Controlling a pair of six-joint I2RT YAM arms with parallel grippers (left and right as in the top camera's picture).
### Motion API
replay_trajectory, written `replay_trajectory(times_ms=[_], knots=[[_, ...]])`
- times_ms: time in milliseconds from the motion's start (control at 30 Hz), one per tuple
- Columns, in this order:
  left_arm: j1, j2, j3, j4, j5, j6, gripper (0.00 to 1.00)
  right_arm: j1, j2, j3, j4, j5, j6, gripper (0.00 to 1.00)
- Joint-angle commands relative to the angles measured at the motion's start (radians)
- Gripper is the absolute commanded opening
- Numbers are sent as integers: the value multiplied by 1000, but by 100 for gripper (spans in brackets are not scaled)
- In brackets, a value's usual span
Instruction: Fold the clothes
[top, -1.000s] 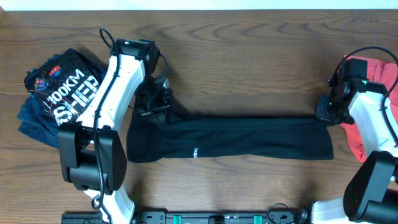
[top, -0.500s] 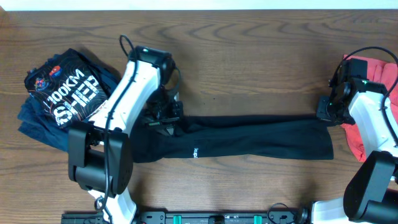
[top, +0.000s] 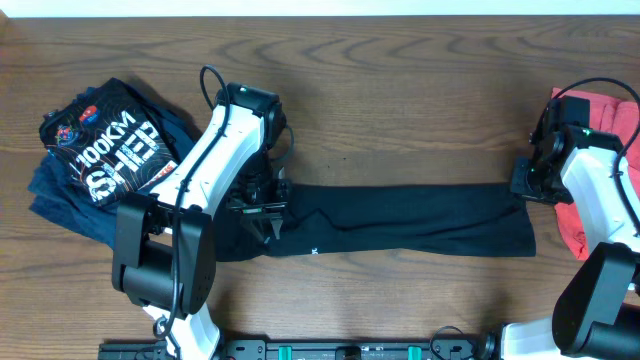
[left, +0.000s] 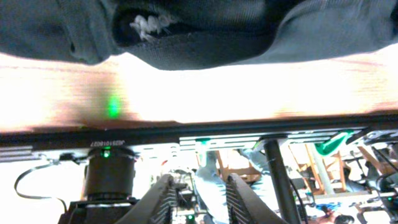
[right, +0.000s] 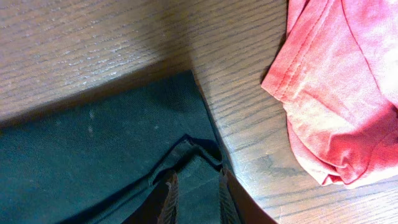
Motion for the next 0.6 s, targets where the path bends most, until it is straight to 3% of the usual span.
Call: replay_trajectory(times_ms=[0, 233, 367, 567], knots=[[3, -23, -3, 2, -9, 0, 31, -3, -10, 2, -3, 22, 6, 22], [5, -23, -4, 86, -8, -2, 31, -3, -10, 2, -1, 22, 6, 22], [-6, -23, -6, 108, -8, -19, 43, -3, -10, 2, 1, 21, 6, 23], [-85, -23, -60, 299, -8, 47, 52, -3, -10, 2, 7, 10, 6, 25]])
